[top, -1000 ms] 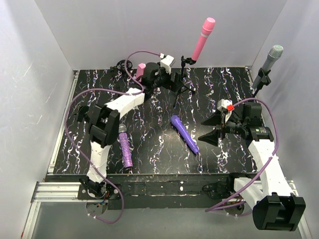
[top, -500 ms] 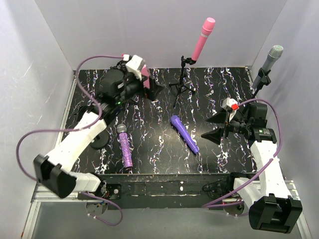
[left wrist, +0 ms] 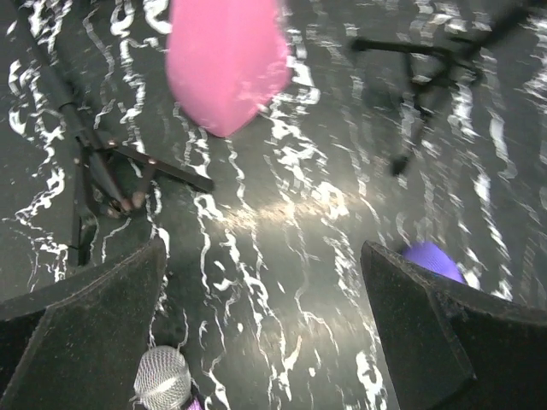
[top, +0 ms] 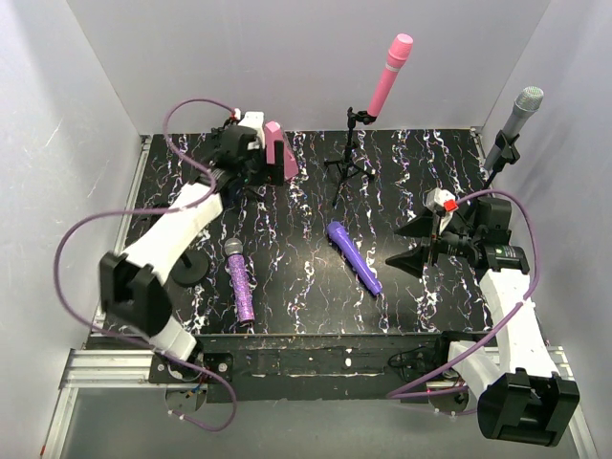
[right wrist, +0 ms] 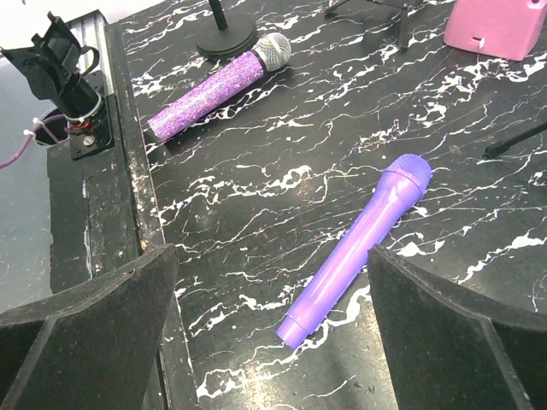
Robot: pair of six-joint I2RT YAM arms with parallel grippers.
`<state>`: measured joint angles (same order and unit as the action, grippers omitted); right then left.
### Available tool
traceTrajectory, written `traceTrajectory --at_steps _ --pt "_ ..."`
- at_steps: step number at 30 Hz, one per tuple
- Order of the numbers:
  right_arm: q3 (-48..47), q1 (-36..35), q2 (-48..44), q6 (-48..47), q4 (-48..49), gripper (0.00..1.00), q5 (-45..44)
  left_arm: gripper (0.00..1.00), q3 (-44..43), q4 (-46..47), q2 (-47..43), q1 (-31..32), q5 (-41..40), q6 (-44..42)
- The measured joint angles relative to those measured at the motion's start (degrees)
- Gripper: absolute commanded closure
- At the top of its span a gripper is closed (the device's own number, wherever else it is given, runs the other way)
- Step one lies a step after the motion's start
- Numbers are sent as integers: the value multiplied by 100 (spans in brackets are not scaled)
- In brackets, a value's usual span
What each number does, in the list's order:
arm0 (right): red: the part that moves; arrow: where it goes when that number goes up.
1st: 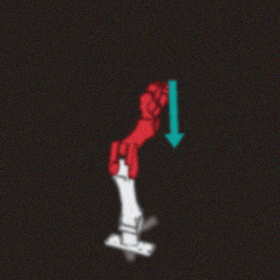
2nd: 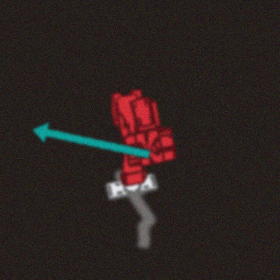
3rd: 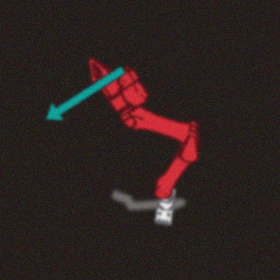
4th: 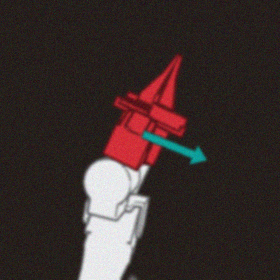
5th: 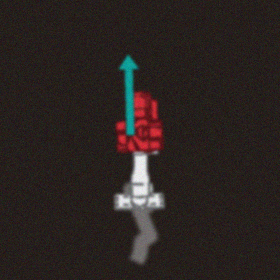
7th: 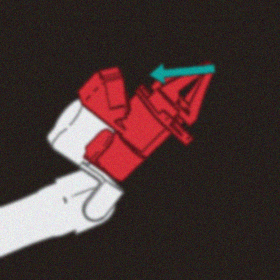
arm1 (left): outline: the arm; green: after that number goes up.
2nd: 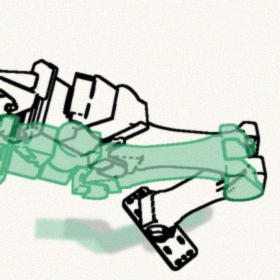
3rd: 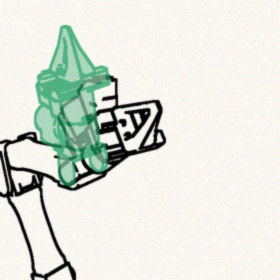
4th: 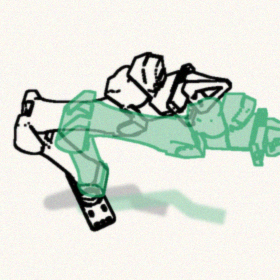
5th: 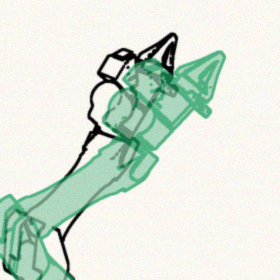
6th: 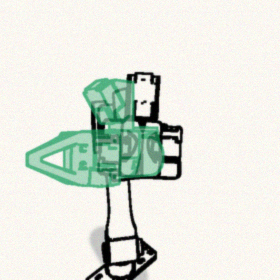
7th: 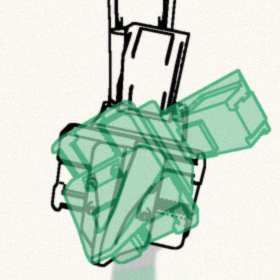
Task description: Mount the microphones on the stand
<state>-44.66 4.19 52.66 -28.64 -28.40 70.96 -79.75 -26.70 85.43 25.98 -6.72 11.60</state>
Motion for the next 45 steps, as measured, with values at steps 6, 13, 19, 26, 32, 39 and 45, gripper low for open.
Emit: traceTrajectory --at_steps 6,13,19,26,32,39,45 --pt "57 31 0 17 9 2 28 22 -1665 -514 2081 -330 -988 542" --pt "57 31 0 31 9 2 94 25 -3661 -1108 3838 -957 -1729 1088" --pt "57 31 0 39 9 2 127 34 -4194 -1344 4690 -1217 -2271 1290" --pt "57 33 0 39 9 2 131 41 -4275 -1364 5209 -1281 -2441 1357" --pt "57 33 17 37 7 2 153 46 -4428 -1333 5639 -1390 -2433 1360" --pt "57 33 31 35 2 2 170 86 -4548 -1453 5729 -1550 -2409 1198" --pt "57 33 33 31 -7 2 170 99 -4118 -1130 5434 -1602 -2258 1095"
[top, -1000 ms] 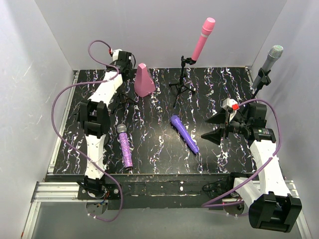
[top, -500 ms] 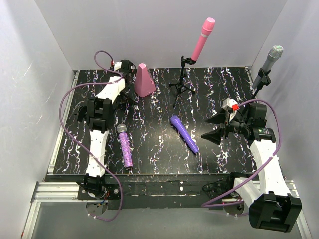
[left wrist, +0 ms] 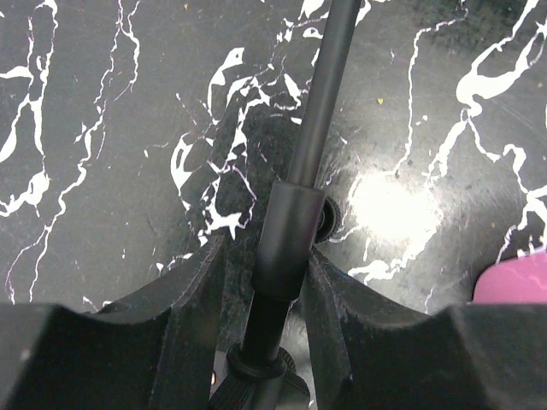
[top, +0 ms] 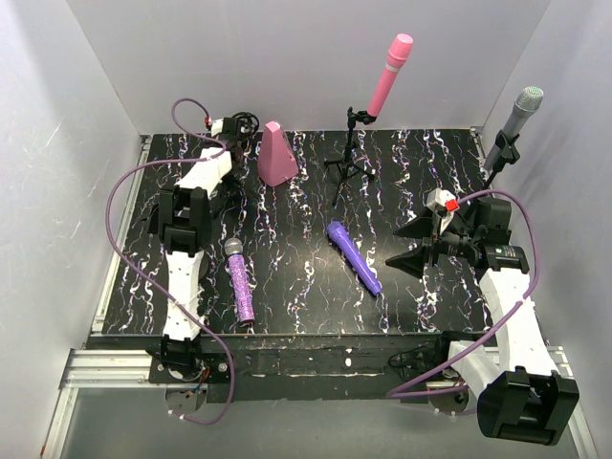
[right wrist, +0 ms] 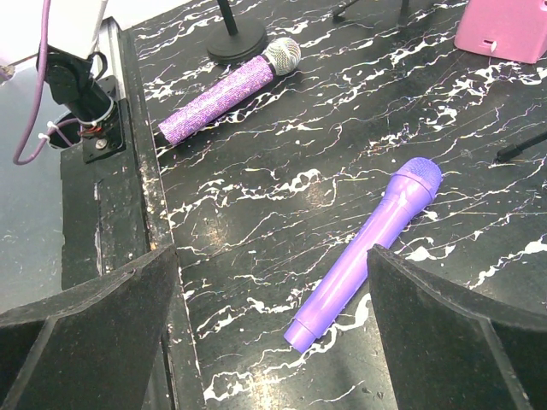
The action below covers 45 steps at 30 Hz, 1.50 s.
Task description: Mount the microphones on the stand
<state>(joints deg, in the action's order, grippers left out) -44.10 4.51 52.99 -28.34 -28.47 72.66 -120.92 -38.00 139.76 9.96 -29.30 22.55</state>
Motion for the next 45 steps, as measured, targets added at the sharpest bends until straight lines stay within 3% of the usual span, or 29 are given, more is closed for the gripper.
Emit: traceTrajectory --at_steps 8,17,22,28,31,35,40,45 --pt "0 2 -2 -11 -9 2 22 100 1351 538 -1080 -17 326 -70" --pt "0 2 -2 -15 -11 2 107 100 2127 1252 -2743 -37 815 -216" --pt "0 2 -2 -44 -17 2 157 100 3187 2142 -4019 -52 1797 -372" --pt "-129 -4 59 -317 -417 2 258 100 5121 3659 -5637 4 3458 -291" --pt "-643 -13 284 -557 -933 2 243 100 5995 4422 -6323 291 4057 -153" --pt "-1985 -52 673 -643 -1613 2 210 100 6704 5139 -6889 1292 4363 -201" --pt "-3217 -74 883 758 -1189 3 236 100 7241 5659 -7202 2627 4360 -549" --pt "-2601 -142 693 3353 898 4 48 100 7473 6076 -7156 3182 4013 -555"
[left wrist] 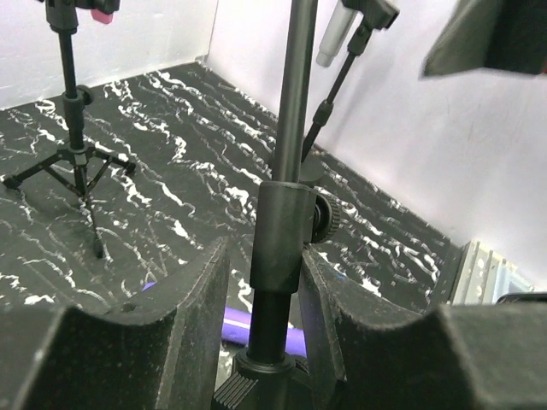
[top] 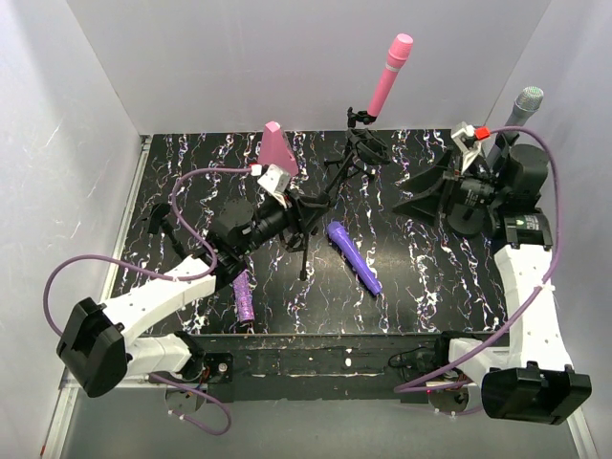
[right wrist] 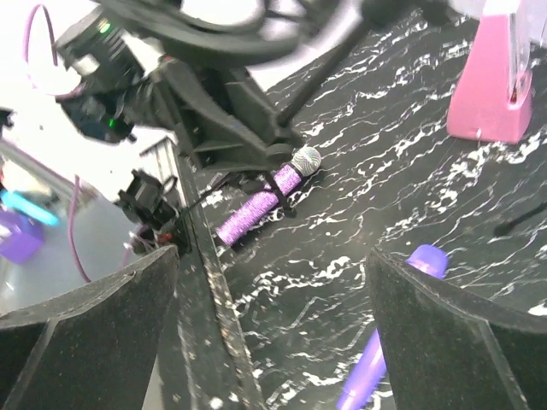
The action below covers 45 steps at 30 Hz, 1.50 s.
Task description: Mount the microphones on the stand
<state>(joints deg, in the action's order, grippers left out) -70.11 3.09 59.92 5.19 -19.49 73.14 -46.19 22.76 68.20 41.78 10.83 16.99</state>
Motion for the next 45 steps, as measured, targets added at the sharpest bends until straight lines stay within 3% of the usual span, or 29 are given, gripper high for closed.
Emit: traceTrajectory --at_steps 8,15,17,22,24,26,30,34,40,41,42,44,45 --pt "1290 -651 352 2922 3178 5 -1126 100 90 955 256 632 -848 717" --pt "1316 -1491 793 3783 4647 8 -1591 100 66 1290 623 1086 -1320 925" --pt "1316 -1593 804 3866 4835 15 -1644 100 66 1329 721 1156 -1370 986" --pt "1488 -1620 802 4096 5403 56 -1801 100 59 1530 813 1237 -1390 1115" --pt "1639 -1620 800 4194 5587 63 -1847 100 46 1523 826 1241 -1405 1163" --pt "1746 -1620 800 4299 5674 61 -1895 100 37 1574 861 1246 -1408 1211" --pt "1838 -1624 800 4409 5779 44 -1937 100 37 1617 892 1252 -1357 1303" --pt "1847 -1624 807 4391 5807 41 -1950 100 37 1628 929 1257 -1279 1333" --pt "1847 -1635 953 4389 5829 46 -1923 100 -4 1631 1036 1257 -1001 1412" --pt "1845 -1639 990 4391 5829 53 -1921 100 -11 1633 1069 1257 -949 1432" --pt "1847 -1641 1021 4391 5825 65 -1921 100 -22 1635 1097 1257 -896 1458" --pt "1847 -1657 1093 4378 5834 98 -1910 100 -59 1633 1156 1257 -813 1488" --pt "1847 -1668 1128 4376 5845 99 -1895 99 -85 1631 1196 1257 -758 1499"
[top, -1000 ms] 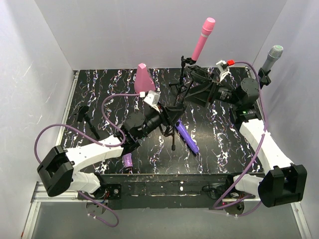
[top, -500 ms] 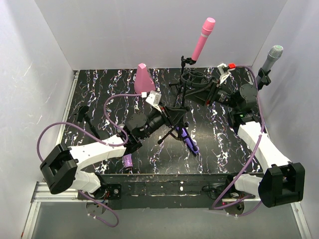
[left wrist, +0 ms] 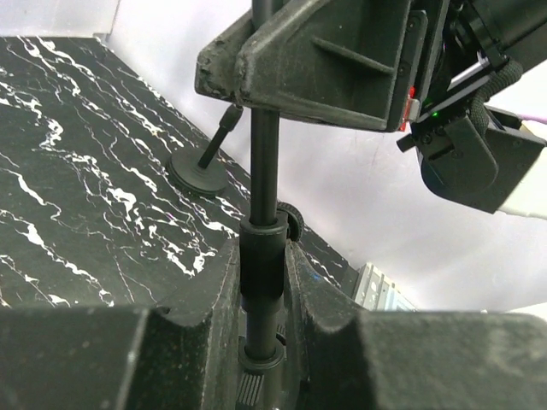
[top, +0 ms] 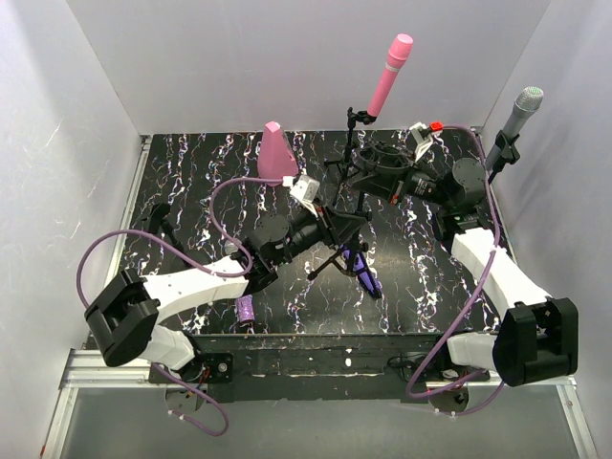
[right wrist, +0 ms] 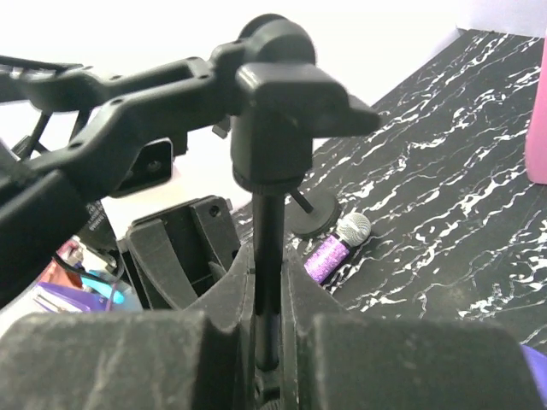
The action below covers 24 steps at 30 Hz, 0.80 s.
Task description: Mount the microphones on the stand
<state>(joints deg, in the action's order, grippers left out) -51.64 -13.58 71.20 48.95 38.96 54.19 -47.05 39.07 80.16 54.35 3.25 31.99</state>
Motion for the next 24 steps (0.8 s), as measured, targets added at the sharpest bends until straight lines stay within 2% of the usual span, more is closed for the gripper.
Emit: traceTrajectory --at_steps 2,3,4,5,6,7,8,15,20,24 --pt "0 -2 44 7 17 99 66 80 -26 -22 39 -2 39 50" --pt "0 9 48 -7 17 99 87 62 -26 -42 39 -2 35 55" --pt "0 11 46 -50 17 99 127 50 -26 -59 33 0 24 52" --pt "0 15 31 -133 4 99 162 29 -28 -107 17 2 4 17" --pt "2 42 0 -299 -79 99 192 17 -31 -199 -26 2 -63 -26" --pt "2 66 -46 -505 -212 99 212 6 -31 -334 -118 4 -149 -94" --pt "2 138 -114 -750 -391 99 214 2 -31 -516 -256 7 -254 -166" --pt "-234 1211 -409 -2546 -1416 99 -98 2 -31 -2124 -1947 -28 -1104 -885" --pt "-385 1281 -308 -3805 -1779 99 -837 2 87 -3274 -2730 -57 -1523 -1104" --pt "-306 1272 -33 -4437 -1596 99 -1473 2 481 -3901 -2909 -57 -1676 -990"
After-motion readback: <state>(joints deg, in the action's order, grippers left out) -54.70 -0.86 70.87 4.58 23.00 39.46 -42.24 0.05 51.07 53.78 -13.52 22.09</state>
